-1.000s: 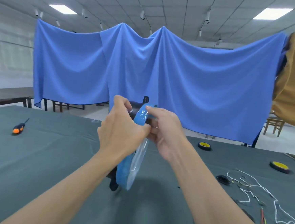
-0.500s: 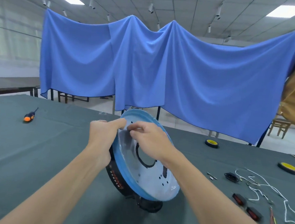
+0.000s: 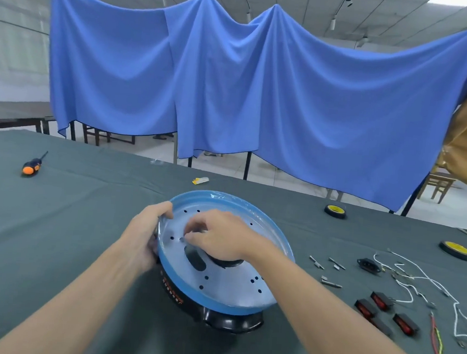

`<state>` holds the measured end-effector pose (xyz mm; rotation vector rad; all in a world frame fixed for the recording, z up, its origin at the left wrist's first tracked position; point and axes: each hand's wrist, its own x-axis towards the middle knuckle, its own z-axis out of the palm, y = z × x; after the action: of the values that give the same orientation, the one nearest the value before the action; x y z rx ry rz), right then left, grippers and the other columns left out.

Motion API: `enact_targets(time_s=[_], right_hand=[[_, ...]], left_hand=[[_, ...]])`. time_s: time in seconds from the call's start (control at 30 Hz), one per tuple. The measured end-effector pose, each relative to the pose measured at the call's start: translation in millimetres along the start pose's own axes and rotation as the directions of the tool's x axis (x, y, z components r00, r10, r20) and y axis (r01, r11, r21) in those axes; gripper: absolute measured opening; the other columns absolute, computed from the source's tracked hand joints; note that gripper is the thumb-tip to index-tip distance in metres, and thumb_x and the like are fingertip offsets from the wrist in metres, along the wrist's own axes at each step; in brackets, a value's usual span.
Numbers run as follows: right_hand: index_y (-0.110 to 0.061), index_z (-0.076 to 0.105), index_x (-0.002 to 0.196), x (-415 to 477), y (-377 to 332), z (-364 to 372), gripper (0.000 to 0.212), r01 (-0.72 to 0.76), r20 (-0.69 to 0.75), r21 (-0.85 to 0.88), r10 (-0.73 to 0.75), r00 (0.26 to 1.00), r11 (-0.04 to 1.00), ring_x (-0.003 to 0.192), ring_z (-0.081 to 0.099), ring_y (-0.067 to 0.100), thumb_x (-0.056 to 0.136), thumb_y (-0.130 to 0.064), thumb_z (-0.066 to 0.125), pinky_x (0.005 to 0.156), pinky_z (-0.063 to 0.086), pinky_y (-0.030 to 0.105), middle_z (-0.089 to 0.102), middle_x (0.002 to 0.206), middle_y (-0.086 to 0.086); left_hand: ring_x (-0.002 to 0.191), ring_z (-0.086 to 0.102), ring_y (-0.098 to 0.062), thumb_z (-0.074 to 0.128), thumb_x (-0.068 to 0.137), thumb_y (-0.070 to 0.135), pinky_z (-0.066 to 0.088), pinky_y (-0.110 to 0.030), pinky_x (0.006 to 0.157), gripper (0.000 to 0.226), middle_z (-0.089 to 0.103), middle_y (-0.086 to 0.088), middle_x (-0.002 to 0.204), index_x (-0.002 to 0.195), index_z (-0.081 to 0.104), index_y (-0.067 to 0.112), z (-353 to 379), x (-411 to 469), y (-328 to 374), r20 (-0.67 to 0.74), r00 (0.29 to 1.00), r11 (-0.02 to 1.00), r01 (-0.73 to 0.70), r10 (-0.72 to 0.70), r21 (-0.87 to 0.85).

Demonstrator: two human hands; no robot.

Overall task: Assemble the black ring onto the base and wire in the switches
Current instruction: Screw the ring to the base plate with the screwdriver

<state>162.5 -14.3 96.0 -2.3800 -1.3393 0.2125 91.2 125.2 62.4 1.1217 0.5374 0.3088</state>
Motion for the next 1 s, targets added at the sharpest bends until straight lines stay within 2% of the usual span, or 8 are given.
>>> enact_targets(time_s=[0.2,0.37,0.47,0.57,0.67,0.77,0.9,1.0], right_hand=[[-0.021,0.068,0.109,-1,11,5,0.021,0.016,0.072,0.122,-0.025,0.997,0.992,0.105,0.058,0.013,0.094,-0.029,0.056,0.090,0.046,0.028,0.067,0.114,-0.007],[-0.024,0.071,0.088,-20,53,-25,0.011,-0.090,-0.201,0.354,0.170,0.965,0.931,0.086,0.066,0.011,0.087,-0.022,0.061,0.074,0.050,0.026,0.073,0.088,-0.011],[-0.022,0.072,0.084,-34,94,-38,0.014,-0.253,-0.333,0.270,0.337,0.881,0.929,0.089,0.063,0.008,0.084,-0.015,0.061,0.068,0.044,0.016,0.072,0.087,-0.009],[-0.021,0.071,0.082,-49,132,-42,0.017,-0.400,-0.367,0.142,0.423,0.828,0.906,0.090,0.062,0.013,0.086,-0.010,0.059,0.069,0.043,0.020,0.070,0.088,-0.005],[-0.026,0.069,0.075,-61,151,-40,0.015,-0.488,-0.183,0.037,0.486,0.854,0.872,0.078,0.061,0.009,0.082,-0.013,0.066,0.056,0.041,0.017,0.068,0.079,-0.009],[-0.024,0.072,0.083,-64,157,-30,0.008,-0.490,-0.037,-0.107,0.489,0.872,0.865,0.082,0.062,0.010,0.076,-0.020,0.074,0.065,0.049,0.023,0.071,0.083,-0.006],[-0.018,0.076,0.079,-62,159,-21,0.007,-0.503,-0.085,-0.151,0.496,0.864,0.851,0.081,0.064,0.015,0.075,-0.012,0.075,0.072,0.055,0.030,0.073,0.086,0.001],[-0.023,0.073,0.069,-62,159,-20,0.017,-0.529,-0.125,-0.147,0.515,0.848,0.836,0.078,0.066,0.019,0.077,-0.008,0.069,0.069,0.055,0.030,0.072,0.086,0.004]], left_hand=[[0.085,0.052,-0.032,0.056,0.055,0.014,0.039,-0.043,0.084,0.040,0.055,-0.014,0.093,0.094,0.059,0.008,-19,21,-21,0.104,0.993,0.998,0.052,-0.047,-0.041],[0.078,0.054,-0.032,0.052,0.059,0.014,0.045,-0.039,0.073,0.036,0.058,-0.012,0.088,0.094,0.058,0.011,-23,28,-27,0.113,0.993,0.999,0.040,-0.037,-0.022],[0.076,0.057,-0.031,0.049,0.066,0.012,0.047,-0.038,0.071,0.026,0.061,-0.010,0.083,0.090,0.058,0.011,-22,30,-28,0.140,0.990,0.999,0.028,-0.022,-0.041],[0.075,0.056,-0.030,0.049,0.066,0.012,0.046,-0.039,0.074,0.020,0.059,-0.009,0.081,0.083,0.057,0.011,-21,32,-29,0.149,0.989,0.999,0.020,-0.013,-0.050],[0.070,0.056,-0.029,0.050,0.064,0.013,0.047,-0.037,0.071,0.012,0.059,-0.007,0.076,0.072,0.060,0.013,-21,32,-30,0.140,0.990,0.999,0.014,-0.007,-0.044],[0.075,0.056,-0.030,0.052,0.062,0.014,0.045,-0.040,0.076,0.019,0.059,-0.008,0.081,0.078,0.061,0.013,-22,32,-30,0.123,0.992,1.000,0.011,-0.007,-0.026],[0.072,0.057,-0.030,0.052,0.062,0.015,0.048,-0.036,0.070,0.025,0.059,-0.009,0.083,0.085,0.061,0.011,-21,28,-30,0.111,0.994,1.000,0.014,-0.011,-0.028],[0.085,0.049,-0.031,0.053,0.059,0.016,0.041,-0.040,0.079,0.035,0.052,-0.011,0.095,0.095,0.056,0.013,-20,25,-29,0.086,0.996,1.000,0.018,-0.016,-0.019]])
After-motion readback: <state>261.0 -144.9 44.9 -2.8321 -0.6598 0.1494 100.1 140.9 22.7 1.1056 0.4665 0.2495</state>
